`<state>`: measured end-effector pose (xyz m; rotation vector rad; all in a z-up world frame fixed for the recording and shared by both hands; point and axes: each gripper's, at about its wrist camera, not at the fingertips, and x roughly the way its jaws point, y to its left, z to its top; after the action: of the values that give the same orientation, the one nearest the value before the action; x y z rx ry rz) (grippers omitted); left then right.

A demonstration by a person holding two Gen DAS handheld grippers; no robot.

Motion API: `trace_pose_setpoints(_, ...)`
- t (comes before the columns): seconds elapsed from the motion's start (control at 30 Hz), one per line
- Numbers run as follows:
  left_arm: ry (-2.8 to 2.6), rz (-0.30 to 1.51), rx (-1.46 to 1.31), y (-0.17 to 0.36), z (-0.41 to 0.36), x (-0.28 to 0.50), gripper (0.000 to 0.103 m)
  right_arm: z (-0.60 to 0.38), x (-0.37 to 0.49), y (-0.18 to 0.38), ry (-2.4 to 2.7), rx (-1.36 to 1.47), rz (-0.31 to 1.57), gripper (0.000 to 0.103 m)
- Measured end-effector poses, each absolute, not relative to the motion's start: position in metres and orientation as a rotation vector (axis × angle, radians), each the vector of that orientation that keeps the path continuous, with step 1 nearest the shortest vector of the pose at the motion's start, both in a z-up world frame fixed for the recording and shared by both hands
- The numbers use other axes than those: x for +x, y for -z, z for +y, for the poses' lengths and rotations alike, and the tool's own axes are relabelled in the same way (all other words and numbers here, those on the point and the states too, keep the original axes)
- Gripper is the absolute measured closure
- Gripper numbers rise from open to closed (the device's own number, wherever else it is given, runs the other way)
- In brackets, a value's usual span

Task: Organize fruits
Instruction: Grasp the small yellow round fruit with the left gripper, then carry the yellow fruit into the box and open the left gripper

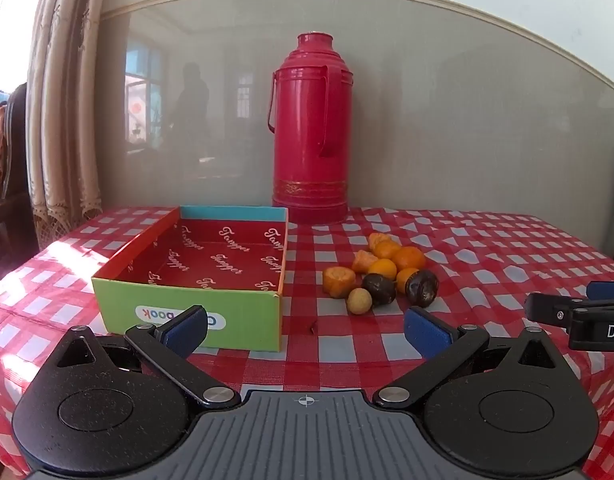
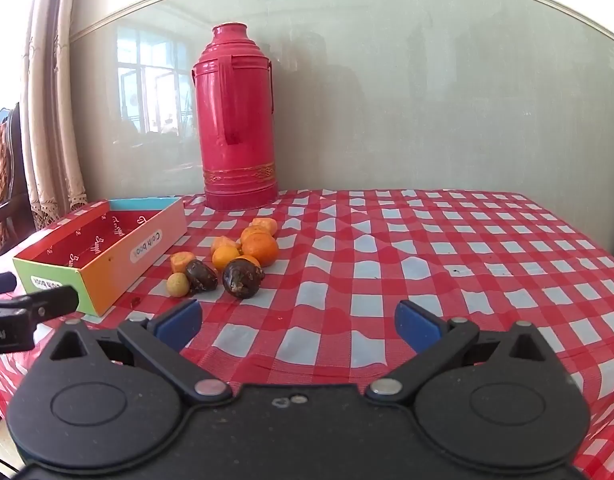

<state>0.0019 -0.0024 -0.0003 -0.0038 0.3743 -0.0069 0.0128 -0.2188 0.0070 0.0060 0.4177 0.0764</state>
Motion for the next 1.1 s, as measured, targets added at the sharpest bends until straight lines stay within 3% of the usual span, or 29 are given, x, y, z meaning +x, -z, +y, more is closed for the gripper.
trace_pose_setpoints(0.4, 0.139, 0.449, -0.010, 0.014, -0.051, 0.052, 0.000, -0.240, 0.033, -0.020, 0.039, -0.065, 0.389, 0.006)
trace_pose_setpoints(0.43, 0.135, 0.449, -0.003, 0.015, -0.053, 0.059, 0.006, -0.244, 0.037, -0.020, 0.049, -0.054, 0.388, 0.006)
trace_pose_setpoints(0.47, 0.132, 0.453, 0.009, 0.016, -0.056, 0.066, 0.031, -0.248, 0.042, -0.020, 0.061, -0.044, 0.391, 0.006)
trace_pose_setpoints(0.5, 0.145, 0.484, 0.002, 0.017, -0.058, 0.075, 0.041, -0.252, 0.047, -0.019, 0.075, -0.033, 0.396, 0.006)
trace_pose_setpoints(0.73, 0.107, 0.542, -0.037, 0.031, -0.058, 0.108, 0.044, -0.262, 0.077, -0.004, 0.108, 0.058, 0.430, 0.006)
trace_pose_setpoints(0.97, 0.096, 0.548, -0.053, 0.037, -0.060, 0.129, 0.079, -0.254, 0.092, 0.006, 0.117, 0.020, 0.466, 0.006)
trace_pose_setpoints(1.1, 0.121, 0.535, -0.105, 0.034, -0.058, 0.129, 0.079, -0.254, 0.099, 0.008, 0.121, 0.016, 0.476, 0.006)
